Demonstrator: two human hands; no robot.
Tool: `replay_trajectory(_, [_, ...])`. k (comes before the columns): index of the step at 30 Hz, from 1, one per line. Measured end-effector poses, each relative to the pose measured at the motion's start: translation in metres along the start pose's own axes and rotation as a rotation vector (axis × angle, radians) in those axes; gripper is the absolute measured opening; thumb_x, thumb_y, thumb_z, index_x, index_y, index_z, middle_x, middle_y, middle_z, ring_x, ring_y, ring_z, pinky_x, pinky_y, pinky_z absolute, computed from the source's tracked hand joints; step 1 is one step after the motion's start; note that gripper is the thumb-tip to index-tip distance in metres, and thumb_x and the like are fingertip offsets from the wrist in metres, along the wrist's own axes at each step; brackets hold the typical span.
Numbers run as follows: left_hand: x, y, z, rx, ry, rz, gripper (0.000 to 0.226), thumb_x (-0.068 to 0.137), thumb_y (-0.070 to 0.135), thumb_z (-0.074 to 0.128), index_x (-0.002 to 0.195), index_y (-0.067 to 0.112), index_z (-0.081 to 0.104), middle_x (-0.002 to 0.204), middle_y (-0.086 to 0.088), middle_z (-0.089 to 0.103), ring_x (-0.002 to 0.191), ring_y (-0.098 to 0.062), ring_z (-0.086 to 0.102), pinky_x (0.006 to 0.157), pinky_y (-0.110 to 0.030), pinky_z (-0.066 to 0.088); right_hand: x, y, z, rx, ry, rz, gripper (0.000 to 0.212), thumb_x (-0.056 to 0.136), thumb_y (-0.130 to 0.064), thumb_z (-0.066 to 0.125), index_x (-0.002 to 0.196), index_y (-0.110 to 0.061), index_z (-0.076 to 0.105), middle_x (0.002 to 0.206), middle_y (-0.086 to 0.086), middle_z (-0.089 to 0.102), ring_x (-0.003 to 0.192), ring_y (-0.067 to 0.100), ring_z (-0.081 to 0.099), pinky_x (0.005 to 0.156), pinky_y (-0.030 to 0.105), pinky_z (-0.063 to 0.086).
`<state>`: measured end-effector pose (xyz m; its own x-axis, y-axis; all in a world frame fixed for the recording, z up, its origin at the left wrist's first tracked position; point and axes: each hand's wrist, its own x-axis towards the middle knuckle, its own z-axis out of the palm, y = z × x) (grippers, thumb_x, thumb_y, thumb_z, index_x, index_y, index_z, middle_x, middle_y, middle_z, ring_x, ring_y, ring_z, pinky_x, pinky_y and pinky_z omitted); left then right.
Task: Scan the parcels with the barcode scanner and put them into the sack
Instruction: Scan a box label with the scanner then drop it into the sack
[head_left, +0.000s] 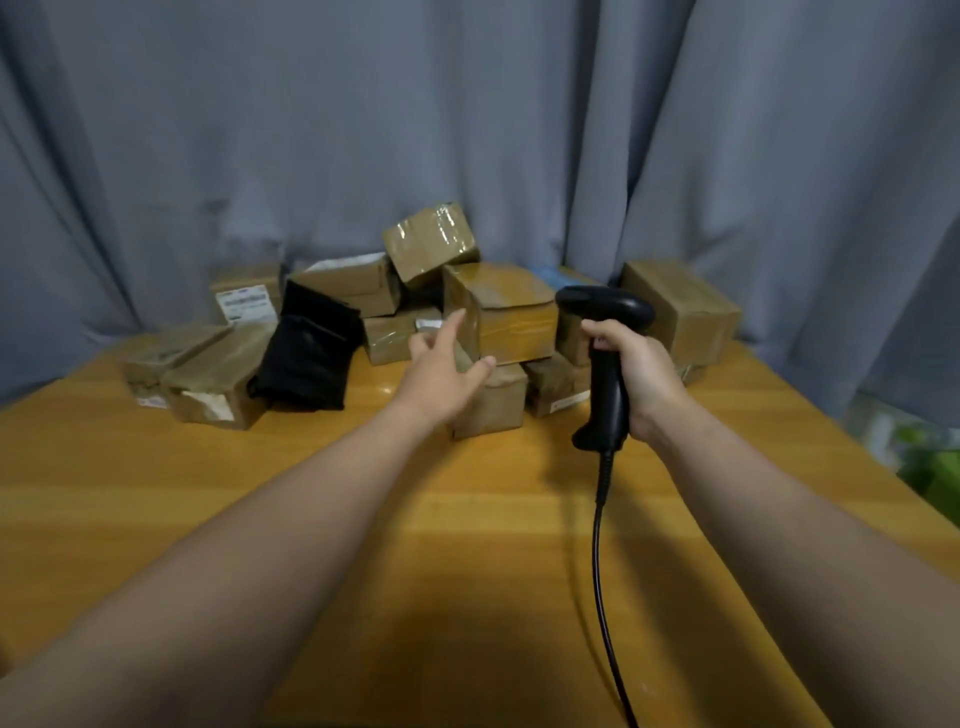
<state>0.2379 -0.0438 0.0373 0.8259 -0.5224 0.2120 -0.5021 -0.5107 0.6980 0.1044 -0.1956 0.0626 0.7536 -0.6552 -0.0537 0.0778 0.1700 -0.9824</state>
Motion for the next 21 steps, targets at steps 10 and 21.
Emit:
replay_trajectory(10, [0.070,0.001,0.010,0.049,-0.027,0.072,0.057,0.097,0.043,0.048,0.148,0.034,0.025,0.148,-0.010,0.040,0.129,-0.029,0.046,0.105,-0.042,0.042,0.074,-0.018,0.035,-0.050,-0.044,0.028,0.041,0.079,-0.047,0.070,0.106,-0.016,0.064,0.111,0.009,0.064,0.103,0.028,0.061,0.080,0.039,0.049])
replay_trajectory(21, [0.004,0.010,-0.009,-0.054,0.133,0.073,0.105,0.070,0.052,0.078,0.147,0.030,0.011,0.147,-0.012,0.017,0.135,-0.032,0.029,0.108,-0.039,0.031,0.025,-0.005,0.041,0.213,-0.156,-0.058,0.043,0.088,-0.035,0.064,0.119,-0.006,0.066,0.107,0.010,0.071,0.098,0.023,0.068,0.076,0.034,0.054])
